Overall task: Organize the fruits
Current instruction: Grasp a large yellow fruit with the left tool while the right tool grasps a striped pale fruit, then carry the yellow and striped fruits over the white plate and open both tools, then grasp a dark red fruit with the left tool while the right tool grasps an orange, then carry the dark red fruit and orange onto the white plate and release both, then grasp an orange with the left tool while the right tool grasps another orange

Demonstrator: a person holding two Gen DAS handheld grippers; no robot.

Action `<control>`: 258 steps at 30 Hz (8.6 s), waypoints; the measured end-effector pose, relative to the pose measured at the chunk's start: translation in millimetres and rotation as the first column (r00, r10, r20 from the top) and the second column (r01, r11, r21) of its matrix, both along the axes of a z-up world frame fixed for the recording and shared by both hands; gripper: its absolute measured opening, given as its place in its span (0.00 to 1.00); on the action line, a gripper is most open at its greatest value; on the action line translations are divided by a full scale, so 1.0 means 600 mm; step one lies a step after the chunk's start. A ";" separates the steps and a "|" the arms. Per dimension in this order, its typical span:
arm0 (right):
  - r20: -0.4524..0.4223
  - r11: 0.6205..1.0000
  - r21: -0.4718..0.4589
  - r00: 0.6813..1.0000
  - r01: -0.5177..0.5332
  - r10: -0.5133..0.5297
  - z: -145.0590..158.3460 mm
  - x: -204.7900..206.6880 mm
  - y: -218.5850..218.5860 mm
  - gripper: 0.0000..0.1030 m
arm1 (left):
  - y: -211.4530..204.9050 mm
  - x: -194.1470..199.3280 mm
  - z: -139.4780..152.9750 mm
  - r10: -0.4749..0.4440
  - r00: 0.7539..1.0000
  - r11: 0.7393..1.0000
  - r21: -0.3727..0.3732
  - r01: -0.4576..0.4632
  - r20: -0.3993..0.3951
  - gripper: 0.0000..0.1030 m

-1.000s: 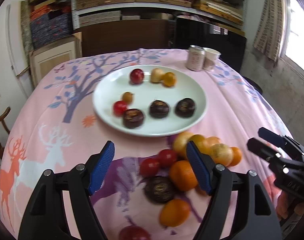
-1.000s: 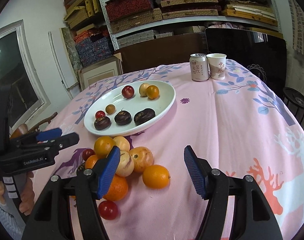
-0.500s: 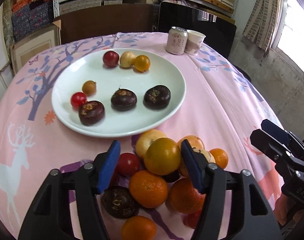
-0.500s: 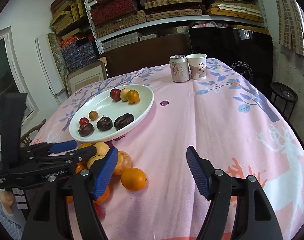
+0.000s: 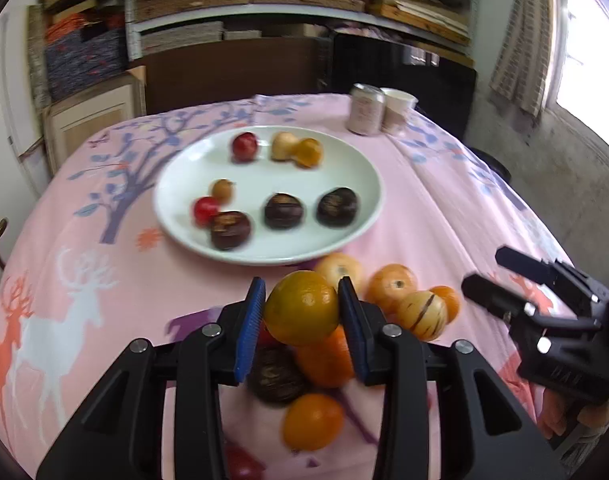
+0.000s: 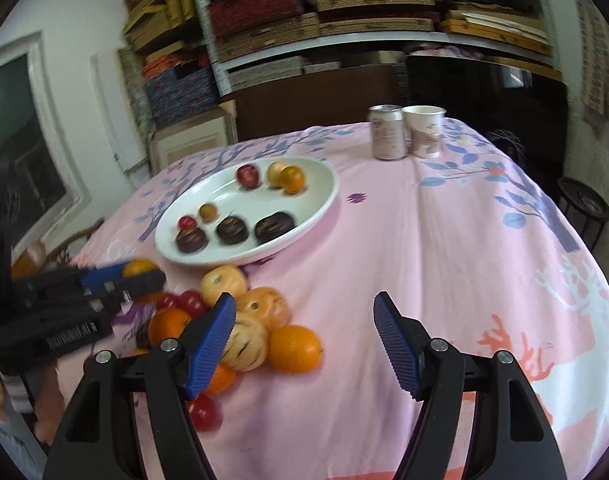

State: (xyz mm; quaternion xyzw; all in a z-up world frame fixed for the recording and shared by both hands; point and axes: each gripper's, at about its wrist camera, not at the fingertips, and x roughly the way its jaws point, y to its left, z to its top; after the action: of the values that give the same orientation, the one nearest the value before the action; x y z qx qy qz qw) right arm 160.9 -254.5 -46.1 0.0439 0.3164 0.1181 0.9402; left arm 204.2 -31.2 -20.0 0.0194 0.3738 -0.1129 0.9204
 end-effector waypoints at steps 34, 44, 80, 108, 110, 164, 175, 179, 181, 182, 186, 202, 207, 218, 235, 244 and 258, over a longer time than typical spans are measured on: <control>-0.003 0.996 -0.034 0.996 -0.086 0.086 -0.015 -0.006 0.047 0.33 | 0.089 0.005 -0.033 0.122 0.991 0.992 -0.029 -0.123 -0.048 0.36; -0.017 0.997 0.060 0.999 -0.050 0.051 0.025 0.030 0.016 0.33 | 0.078 0.048 0.004 0.105 0.994 0.994 -0.005 -0.105 -0.028 0.36; 0.003 0.996 0.085 0.999 -0.034 0.033 0.081 0.166 0.041 0.39 | 0.121 0.195 0.039 0.176 0.984 0.984 -0.031 -0.176 0.006 0.78; 0.045 0.987 0.095 0.990 0.130 -0.134 -0.003 -0.043 -0.045 0.94 | 0.113 -0.130 -0.084 0.050 0.994 0.999 0.004 -0.049 -0.098 0.59; 0.033 0.987 0.090 0.990 0.134 -0.138 -0.006 -0.040 -0.044 0.94 | 0.106 -0.132 -0.083 0.030 0.995 0.999 0.015 -0.028 -0.093 0.54; -0.050 0.998 0.068 0.999 0.010 -0.006 0.041 0.116 0.031 0.37 | 0.072 0.116 0.049 0.083 0.996 0.994 -0.073 -0.085 -0.030 0.38; -0.083 0.993 0.112 0.996 0.026 -0.017 0.022 0.271 0.054 0.48 | 0.002 0.296 -0.003 0.063 0.993 0.995 -0.075 -0.071 -0.103 0.46; -0.080 0.991 0.121 0.996 0.055 -0.045 0.017 0.276 0.033 0.54 | 0.002 0.296 -0.010 0.057 0.994 0.996 -0.069 -0.063 -0.088 0.58; -0.096 0.986 0.157 0.994 0.062 -0.047 0.014 0.275 0.025 0.54 | 0.005 0.293 -0.006 0.054 0.995 0.995 -0.084 -0.061 -0.087 0.58; -0.102 0.983 0.172 0.994 0.063 -0.046 0.014 0.273 0.021 0.54 | 0.007 0.290 -0.003 0.057 0.995 0.994 -0.090 -0.065 -0.085 0.58; -0.072 0.986 0.151 0.996 0.069 -0.059 0.023 0.249 0.024 0.54 | 0.017 0.262 0.015 0.082 0.994 0.993 -0.080 -0.087 -0.072 0.58; 0.090 0.998 0.059 0.996 -0.017 0.012 0.029 0.020 0.028 0.61 | 0.042 -0.039 -0.021 0.087 0.996 0.996 -0.006 -0.087 0.031 0.70; 0.075 0.998 0.020 0.995 -0.064 0.062 0.006 -0.041 0.034 0.61 | -0.001 -0.075 -0.036 -0.002 0.999 0.998 0.069 -0.001 0.047 0.70; -0.019 0.968 0.245 0.998 0.057 -0.054 -0.008 -0.031 -0.047 0.67 | -0.047 -0.059 -0.049 -0.132 0.991 0.989 0.068 0.131 0.013 0.68; 0.007 0.976 0.215 0.999 0.038 -0.040 -0.003 -0.041 -0.036 0.67 | -0.042 -0.026 -0.064 -0.144 0.987 0.988 0.047 0.147 -0.069 0.44; -0.007 0.976 0.212 0.999 0.050 -0.049 -0.007 -0.036 -0.038 0.67 | -0.032 -0.017 -0.064 -0.169 0.981 0.986 -0.023 0.167 -0.098 0.38; -0.023 0.981 0.190 0.999 0.034 -0.030 -0.012 -0.033 -0.027 0.67 | -0.024 -0.012 -0.072 -0.171 0.974 0.984 -0.071 0.162 -0.146 0.39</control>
State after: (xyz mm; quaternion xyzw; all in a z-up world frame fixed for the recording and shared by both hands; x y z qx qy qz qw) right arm 141.2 -270.7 -53.0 0.1399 0.3123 0.1321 0.9303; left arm 197.0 -45.7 -62.9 0.0149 0.4362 -0.2016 0.8769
